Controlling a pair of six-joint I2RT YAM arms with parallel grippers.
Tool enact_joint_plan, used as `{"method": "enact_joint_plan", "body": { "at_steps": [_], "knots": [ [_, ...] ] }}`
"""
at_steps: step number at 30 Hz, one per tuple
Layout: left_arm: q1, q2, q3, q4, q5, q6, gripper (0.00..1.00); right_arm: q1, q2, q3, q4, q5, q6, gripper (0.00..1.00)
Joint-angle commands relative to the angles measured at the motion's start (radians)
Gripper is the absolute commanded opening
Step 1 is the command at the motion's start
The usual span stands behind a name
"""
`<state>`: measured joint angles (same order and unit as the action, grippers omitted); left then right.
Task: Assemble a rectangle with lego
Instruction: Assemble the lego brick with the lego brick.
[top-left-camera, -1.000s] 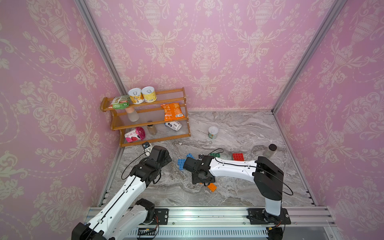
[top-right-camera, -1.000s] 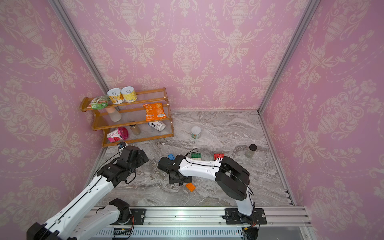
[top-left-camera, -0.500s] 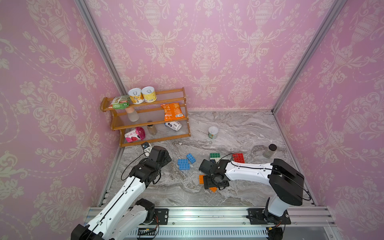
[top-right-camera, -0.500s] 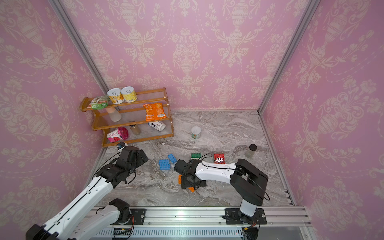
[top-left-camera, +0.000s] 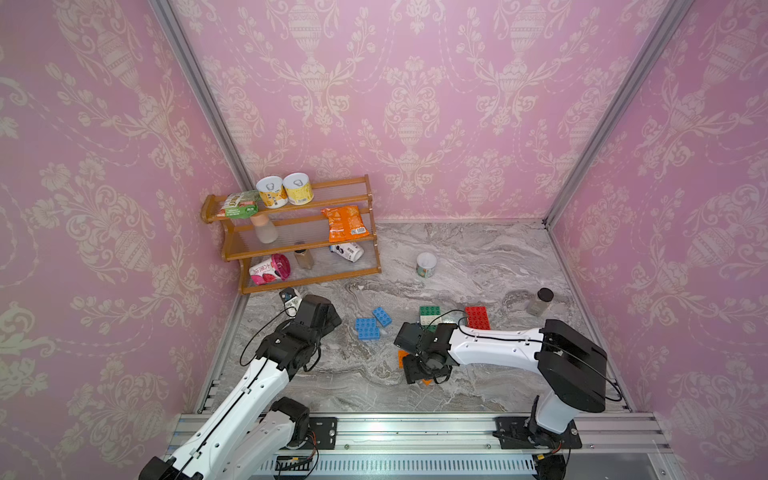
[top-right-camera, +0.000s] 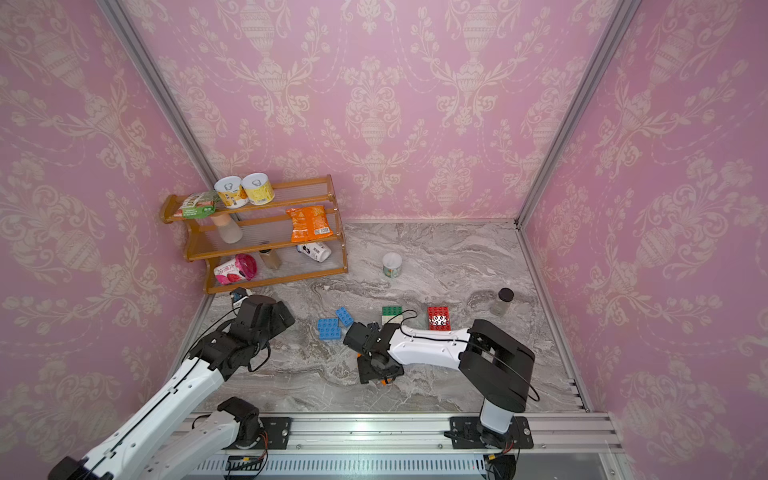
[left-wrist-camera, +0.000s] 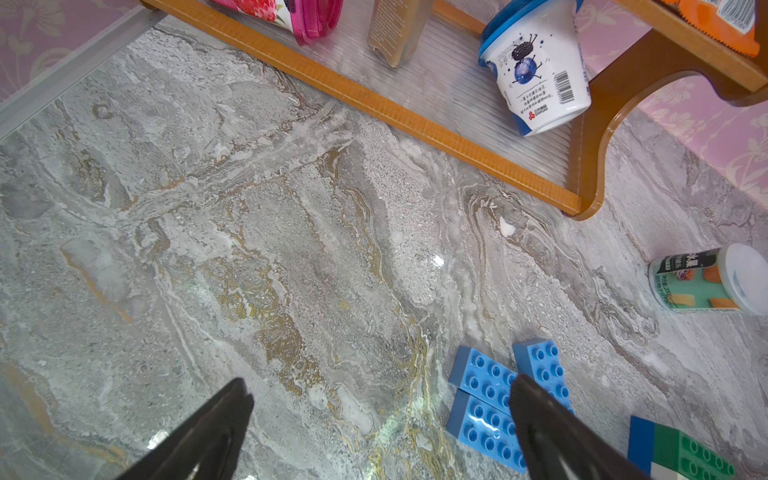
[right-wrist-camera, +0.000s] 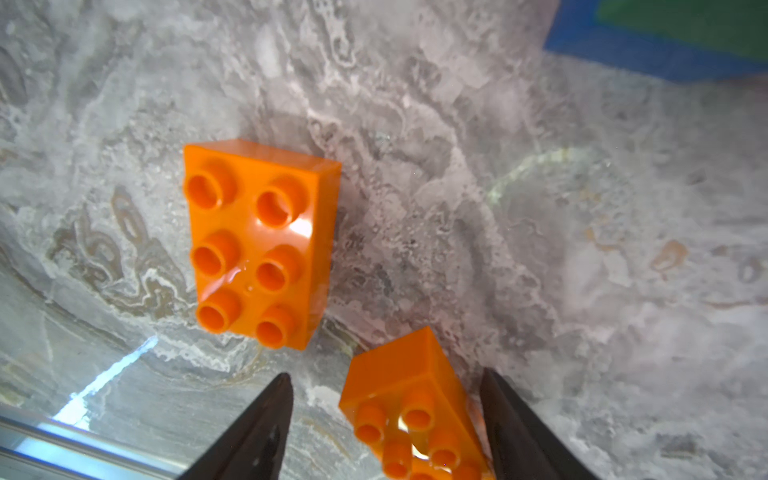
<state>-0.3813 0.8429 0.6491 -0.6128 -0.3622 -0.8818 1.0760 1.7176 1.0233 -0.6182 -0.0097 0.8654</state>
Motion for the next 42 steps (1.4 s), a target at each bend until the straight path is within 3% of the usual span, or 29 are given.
{"method": "enact_joint_plan", "body": {
  "at_steps": [1,5,8,11,20,28,42],
  "knots": [
    [0.009,-0.017,-0.014,-0.025,-0.011,-0.027,0.99,0.028,0.025,0.008,-0.049,-0.003,0.014,0.69],
    [0.009,-0.026,-0.015,-0.027,-0.011,-0.029,0.99,0.047,0.044,0.016,-0.084,0.023,0.059,0.58],
    [0.009,-0.031,-0.018,-0.028,-0.014,-0.029,0.99,0.063,0.06,0.031,-0.086,0.046,0.083,0.42],
    [0.009,-0.029,-0.02,-0.028,-0.014,-0.03,0.99,0.077,0.084,0.062,-0.083,0.045,0.111,0.36],
    [0.009,-0.028,-0.017,-0.035,-0.021,-0.026,0.99,0.139,0.18,0.181,-0.09,0.022,0.198,0.35],
    [0.009,-0.025,-0.014,-0.029,-0.021,-0.01,0.99,0.141,0.209,0.217,-0.142,0.113,0.264,0.33],
    [0.009,-0.013,-0.018,-0.017,-0.017,-0.004,0.99,0.106,0.22,0.195,-0.098,0.12,0.282,0.36]
  ]
}}
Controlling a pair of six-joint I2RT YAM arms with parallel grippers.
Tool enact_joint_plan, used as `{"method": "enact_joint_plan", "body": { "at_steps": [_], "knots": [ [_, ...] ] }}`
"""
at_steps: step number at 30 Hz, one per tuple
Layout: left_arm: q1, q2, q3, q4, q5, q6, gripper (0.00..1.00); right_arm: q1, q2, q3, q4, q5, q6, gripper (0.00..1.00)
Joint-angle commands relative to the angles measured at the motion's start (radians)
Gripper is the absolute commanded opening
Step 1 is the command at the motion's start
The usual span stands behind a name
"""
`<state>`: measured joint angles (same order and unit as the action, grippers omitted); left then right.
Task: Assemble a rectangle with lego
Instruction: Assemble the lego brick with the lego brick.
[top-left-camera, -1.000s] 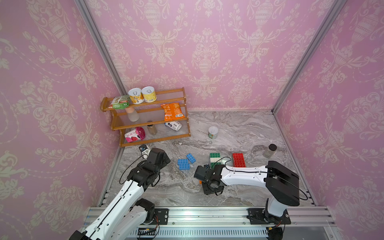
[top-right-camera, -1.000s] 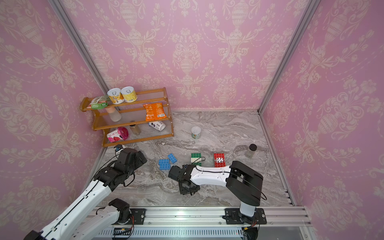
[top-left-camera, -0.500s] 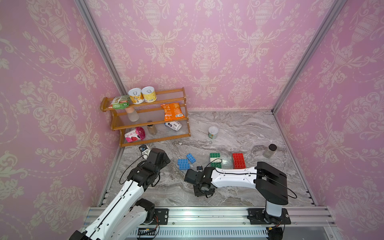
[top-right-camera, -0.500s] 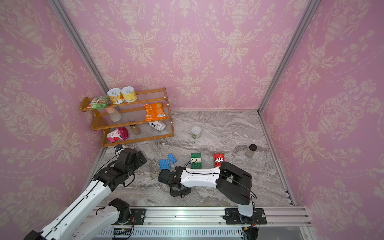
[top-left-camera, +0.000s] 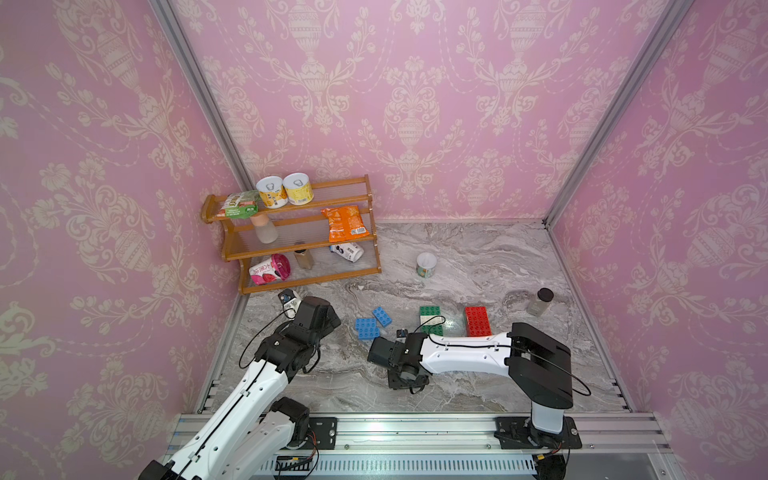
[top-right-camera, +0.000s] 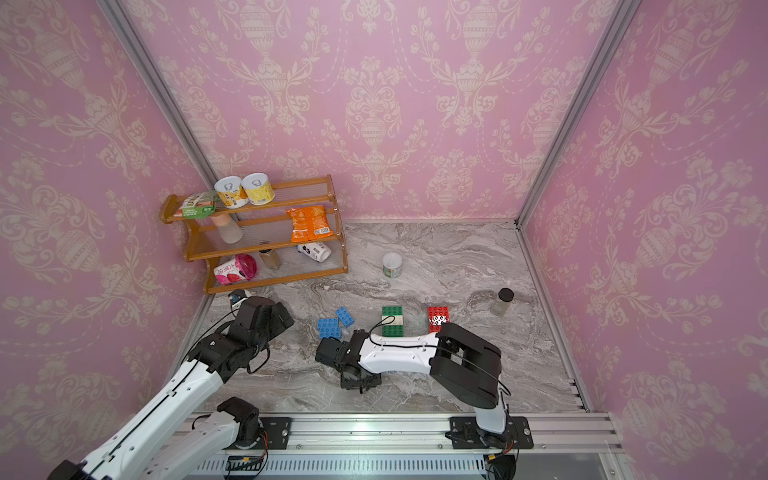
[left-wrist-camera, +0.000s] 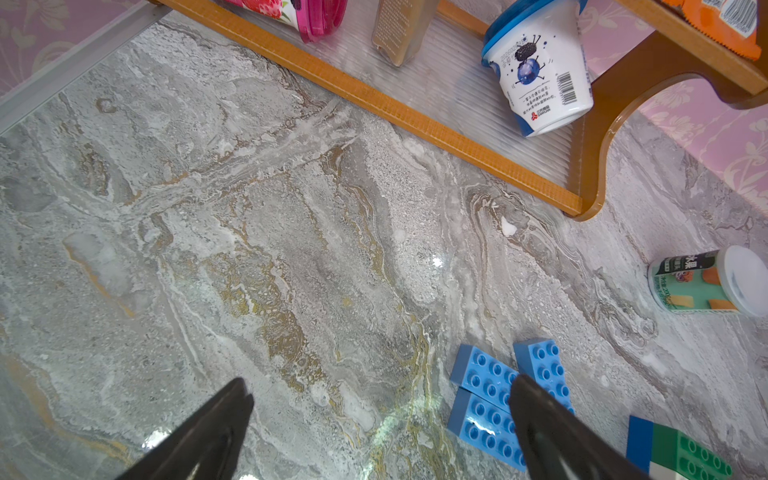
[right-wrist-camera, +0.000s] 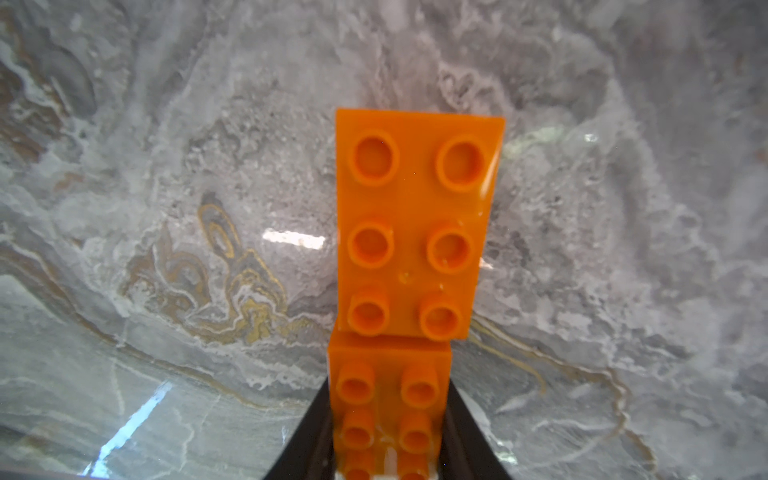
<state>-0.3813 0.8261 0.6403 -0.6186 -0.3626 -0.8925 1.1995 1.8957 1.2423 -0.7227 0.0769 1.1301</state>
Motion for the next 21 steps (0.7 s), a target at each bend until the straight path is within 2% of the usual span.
{"method": "enact_joint_plan", "body": {
  "at_steps": [1,9,17,21],
  "knots": [
    [0.009,0.005,-0.01,-0.01,-0.017,0.006,0.99,-0.02,0.042,-0.025,0.011,0.034,0.015,0.36],
    [0.009,0.013,-0.009,-0.007,-0.021,0.009,0.99,-0.034,0.054,-0.021,0.021,0.019,0.003,0.41],
    [0.009,0.013,-0.011,-0.005,-0.021,0.01,0.99,-0.035,0.05,-0.027,0.002,0.023,0.015,0.56],
    [0.009,0.01,-0.013,-0.007,-0.022,0.01,0.99,-0.035,0.044,-0.034,-0.008,0.032,0.022,0.57]
  ]
}}
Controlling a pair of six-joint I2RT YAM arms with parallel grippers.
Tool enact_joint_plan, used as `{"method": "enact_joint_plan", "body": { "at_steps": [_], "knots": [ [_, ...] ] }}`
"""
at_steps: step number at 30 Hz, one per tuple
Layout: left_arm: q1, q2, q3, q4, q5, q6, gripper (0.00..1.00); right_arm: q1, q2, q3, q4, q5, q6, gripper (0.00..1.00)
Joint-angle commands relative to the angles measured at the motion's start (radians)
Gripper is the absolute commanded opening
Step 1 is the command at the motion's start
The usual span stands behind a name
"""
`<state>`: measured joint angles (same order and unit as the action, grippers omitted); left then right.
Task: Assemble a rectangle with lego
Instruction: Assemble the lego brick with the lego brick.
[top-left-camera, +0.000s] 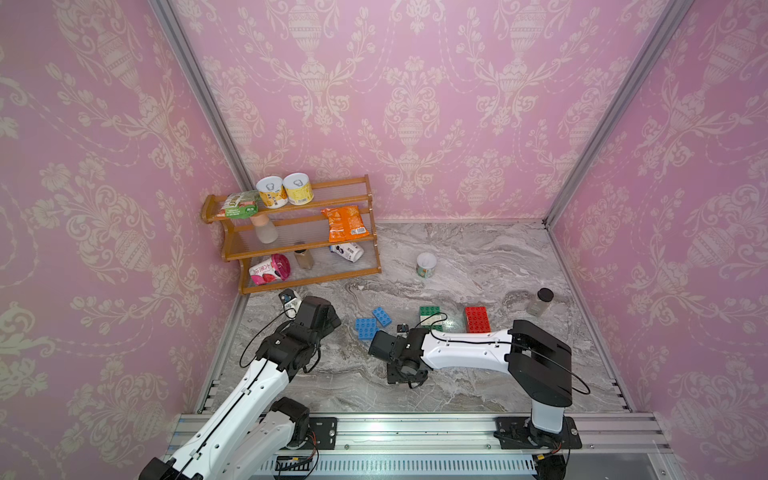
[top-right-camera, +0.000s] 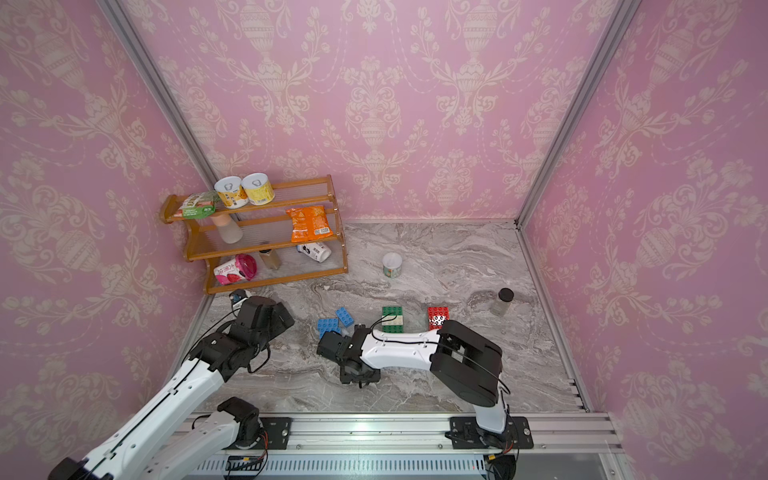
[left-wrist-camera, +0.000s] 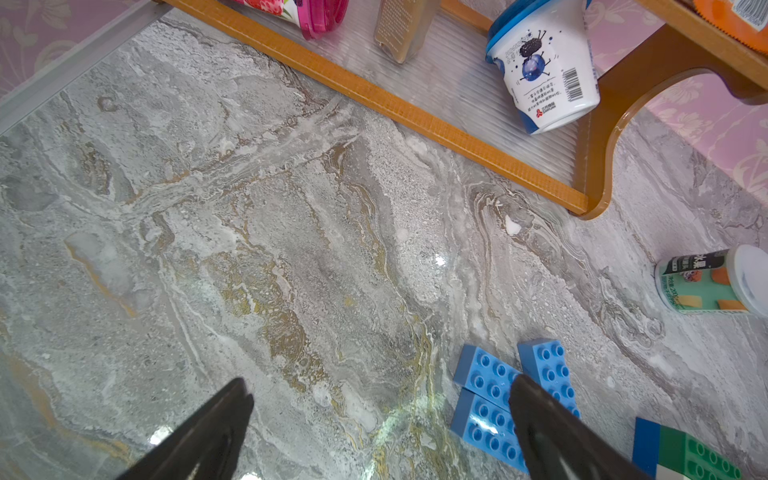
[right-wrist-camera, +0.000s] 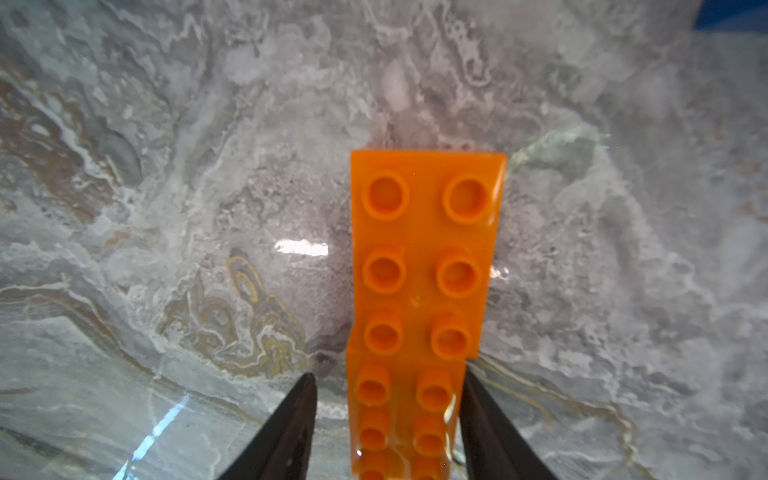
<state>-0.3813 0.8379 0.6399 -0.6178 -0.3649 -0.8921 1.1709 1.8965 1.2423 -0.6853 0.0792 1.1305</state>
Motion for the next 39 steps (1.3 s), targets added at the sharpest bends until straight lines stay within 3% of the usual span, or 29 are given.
{"method": "enact_joint_plan", "body": {
  "at_steps": [1,26,39],
  "knots": [
    [0.009,-0.004,-0.013,-0.006,-0.018,0.01,0.99,-0.008,0.043,-0.035,-0.048,0.029,0.022,0.57],
    [0.009,0.011,-0.023,0.009,-0.017,0.001,0.99,-0.015,0.047,-0.058,-0.071,0.019,0.015,0.46],
    [0.009,0.011,-0.023,0.003,-0.023,-0.002,0.99,-0.02,0.042,-0.116,-0.02,-0.008,0.023,0.45]
  ]
}}
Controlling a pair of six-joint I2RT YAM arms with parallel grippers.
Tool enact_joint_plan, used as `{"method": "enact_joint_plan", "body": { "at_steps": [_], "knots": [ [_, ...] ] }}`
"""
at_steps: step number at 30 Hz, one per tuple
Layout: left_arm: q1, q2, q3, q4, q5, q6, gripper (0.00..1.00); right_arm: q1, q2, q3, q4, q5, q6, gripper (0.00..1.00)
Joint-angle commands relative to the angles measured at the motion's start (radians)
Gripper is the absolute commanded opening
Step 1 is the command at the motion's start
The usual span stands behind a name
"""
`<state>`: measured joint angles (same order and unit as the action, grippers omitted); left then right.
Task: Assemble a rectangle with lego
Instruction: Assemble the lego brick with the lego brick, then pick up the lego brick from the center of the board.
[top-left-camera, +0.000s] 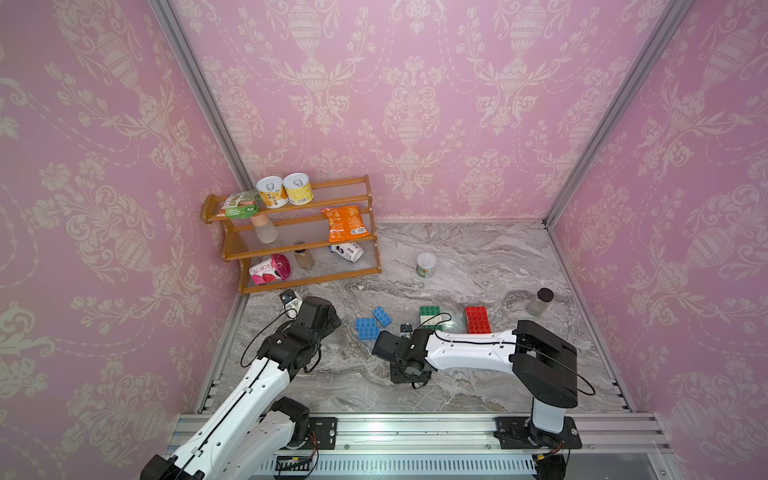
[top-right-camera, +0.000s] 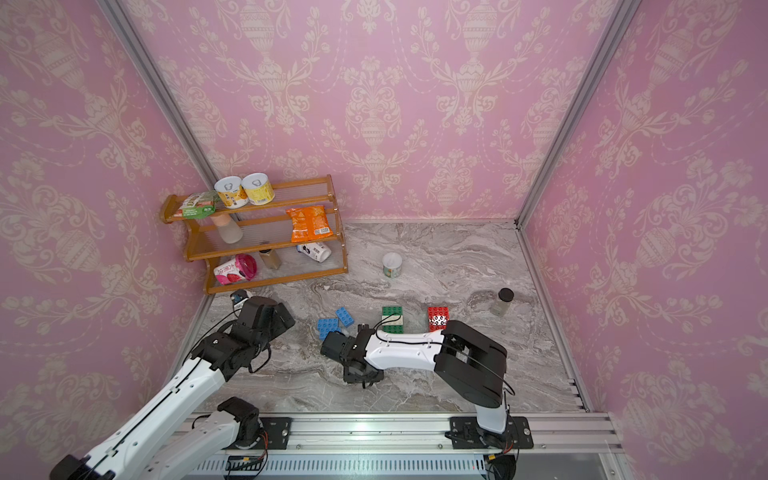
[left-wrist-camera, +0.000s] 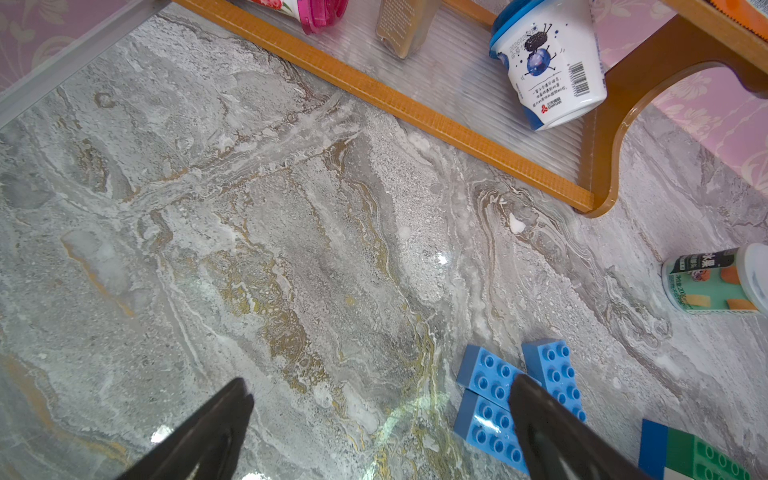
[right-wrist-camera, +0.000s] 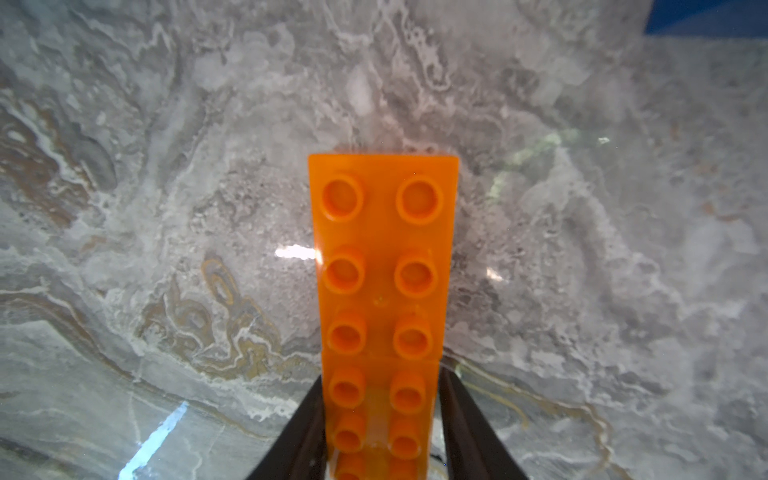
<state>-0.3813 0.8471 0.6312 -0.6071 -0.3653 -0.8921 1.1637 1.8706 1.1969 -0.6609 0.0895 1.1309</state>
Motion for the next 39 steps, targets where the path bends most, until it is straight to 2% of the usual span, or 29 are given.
{"method": "enact_joint_plan", "body": {
  "at_steps": [1,9,14,16,20,25,31,39],
  "knots": [
    [0.009,0.001,-0.013,-0.008,-0.023,-0.003,0.99,-0.013,0.068,-0.069,-0.043,-0.02,0.02,0.47],
    [0.009,-0.006,-0.007,-0.02,-0.029,0.001,0.99,-0.02,0.045,-0.037,-0.058,-0.016,-0.026,0.64],
    [0.008,-0.012,0.015,-0.03,-0.02,0.019,0.99,-0.044,-0.058,-0.03,-0.078,0.025,-0.082,0.74],
    [0.008,-0.001,0.029,-0.034,-0.008,0.033,0.99,-0.051,-0.118,0.01,-0.087,0.045,-0.108,0.88],
    [0.009,0.047,0.066,-0.029,0.061,0.087,0.99,-0.072,-0.226,0.007,-0.112,0.092,-0.137,0.99],
    [0.009,0.159,0.137,-0.043,0.177,0.147,0.96,-0.106,-0.347,-0.072,-0.105,0.122,-0.148,1.0],
    [0.003,0.245,0.144,-0.007,0.291,0.169,0.94,-0.151,-0.471,-0.169,-0.097,0.153,-0.125,1.0],
    [-0.057,0.343,0.147,0.016,0.334,0.184,0.97,-0.222,-0.574,-0.266,-0.111,0.162,-0.106,1.0]
  ]
}}
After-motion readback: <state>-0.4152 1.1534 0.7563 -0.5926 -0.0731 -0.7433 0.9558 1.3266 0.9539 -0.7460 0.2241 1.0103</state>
